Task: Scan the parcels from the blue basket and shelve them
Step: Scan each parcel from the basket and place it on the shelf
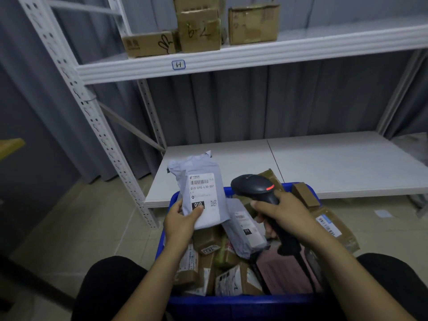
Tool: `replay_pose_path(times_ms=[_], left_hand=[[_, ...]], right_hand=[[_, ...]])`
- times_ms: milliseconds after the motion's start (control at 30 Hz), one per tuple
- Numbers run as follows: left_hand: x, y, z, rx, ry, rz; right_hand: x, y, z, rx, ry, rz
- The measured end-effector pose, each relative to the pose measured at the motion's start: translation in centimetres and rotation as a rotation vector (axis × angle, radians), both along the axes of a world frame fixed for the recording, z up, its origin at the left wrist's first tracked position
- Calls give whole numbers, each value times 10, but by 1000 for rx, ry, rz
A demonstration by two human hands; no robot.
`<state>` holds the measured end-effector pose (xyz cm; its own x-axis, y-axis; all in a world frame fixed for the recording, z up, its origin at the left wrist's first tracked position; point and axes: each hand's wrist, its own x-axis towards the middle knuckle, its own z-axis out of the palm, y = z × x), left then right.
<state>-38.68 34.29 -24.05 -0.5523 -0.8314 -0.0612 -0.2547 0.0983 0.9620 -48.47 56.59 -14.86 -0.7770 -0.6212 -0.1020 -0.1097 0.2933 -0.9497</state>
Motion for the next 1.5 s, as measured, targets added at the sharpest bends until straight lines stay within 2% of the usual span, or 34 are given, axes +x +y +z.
replay_pose_path(times_ms=[267,500,667,767,833,967,1133,1200,1333,1500], left_hand=[[-37,28,117,-71,260,-118],[-79,58,229,-165,404,-247],[-108,71,285,-272,394,-423],[-127,76,301,-484,269,-499],[-143,76,308,-657,224,-457],[-169,76,315,-857,324,-384],[-203,84,306,-1206,429,-453],[-214,76,291,-1146,407,-428],[-211,41,224,-999,306,-377],[-197,14,113,-818,-88,-476]], right_hand=[[-17,13,59,-121,234,-174],[-31,19,123,-409,278,-210],[-58,20,166,-578,263,-318],[-86,17,185,-641,247,-370],[-108,13,196,-655,235,-406],[-152,6,217,-643,248,-441],[-174,-17,224,-676,249,-333],[-177,-25,212,-635,230,-283],[-189,-15,158,-601,60,-283],[-185,9,75,-439,-91,-306]])
